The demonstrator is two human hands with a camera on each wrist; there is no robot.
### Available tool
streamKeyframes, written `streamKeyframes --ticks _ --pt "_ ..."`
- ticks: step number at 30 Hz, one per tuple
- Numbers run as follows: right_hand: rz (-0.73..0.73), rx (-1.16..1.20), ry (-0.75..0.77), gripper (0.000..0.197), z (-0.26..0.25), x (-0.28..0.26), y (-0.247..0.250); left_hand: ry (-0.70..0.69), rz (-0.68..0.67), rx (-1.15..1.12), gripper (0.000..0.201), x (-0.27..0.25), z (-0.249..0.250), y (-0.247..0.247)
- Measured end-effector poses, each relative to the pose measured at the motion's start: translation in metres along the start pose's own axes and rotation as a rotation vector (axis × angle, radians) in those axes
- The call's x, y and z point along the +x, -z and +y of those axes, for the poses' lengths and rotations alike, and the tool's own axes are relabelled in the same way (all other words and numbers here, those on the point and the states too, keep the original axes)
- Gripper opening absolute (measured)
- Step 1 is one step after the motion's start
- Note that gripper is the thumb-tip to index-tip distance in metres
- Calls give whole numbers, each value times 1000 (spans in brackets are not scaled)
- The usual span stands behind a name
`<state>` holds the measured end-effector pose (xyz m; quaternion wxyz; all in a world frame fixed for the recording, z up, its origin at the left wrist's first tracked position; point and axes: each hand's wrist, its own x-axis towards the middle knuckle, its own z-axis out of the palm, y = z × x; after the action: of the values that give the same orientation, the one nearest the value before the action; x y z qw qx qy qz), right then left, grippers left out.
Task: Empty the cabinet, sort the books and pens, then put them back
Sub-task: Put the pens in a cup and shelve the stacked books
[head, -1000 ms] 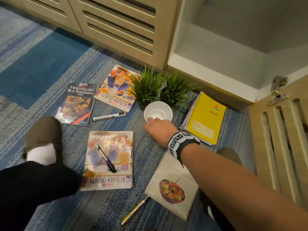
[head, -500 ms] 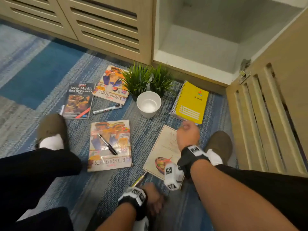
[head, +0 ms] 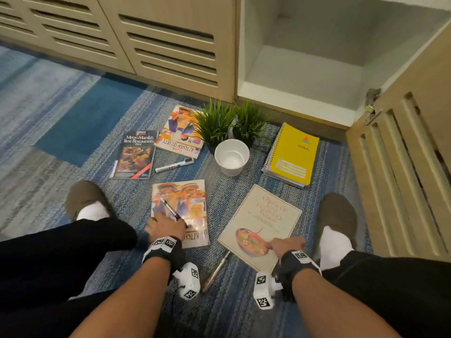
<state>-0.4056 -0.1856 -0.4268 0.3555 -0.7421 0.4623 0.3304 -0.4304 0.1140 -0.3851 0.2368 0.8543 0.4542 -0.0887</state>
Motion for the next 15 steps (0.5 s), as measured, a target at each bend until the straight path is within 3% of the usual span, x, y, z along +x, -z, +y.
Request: streamKeyframes --ticks 2,4,7,9,12,15 --pt "-88 63 -16 97 5 23 -9 -36 88 25 60 9 -13 5" --pt "-79 103 -14 111 10 50 -18 -271 83 290 73 18 -20 11" --pt "-6 83 21 86 -9 8 -7 -681 -75 567 85 30 -12 11" --pt "84 98 86 67 -16 -14 0 -827 -231 695 82 35 -3 9" --pt "71 224 127 44 -18 -26 2 -865 -266 798 61 42 -3 11" --pt "49 395 141 44 -16 -25 4 -717 -199 769 37 48 -11 23"
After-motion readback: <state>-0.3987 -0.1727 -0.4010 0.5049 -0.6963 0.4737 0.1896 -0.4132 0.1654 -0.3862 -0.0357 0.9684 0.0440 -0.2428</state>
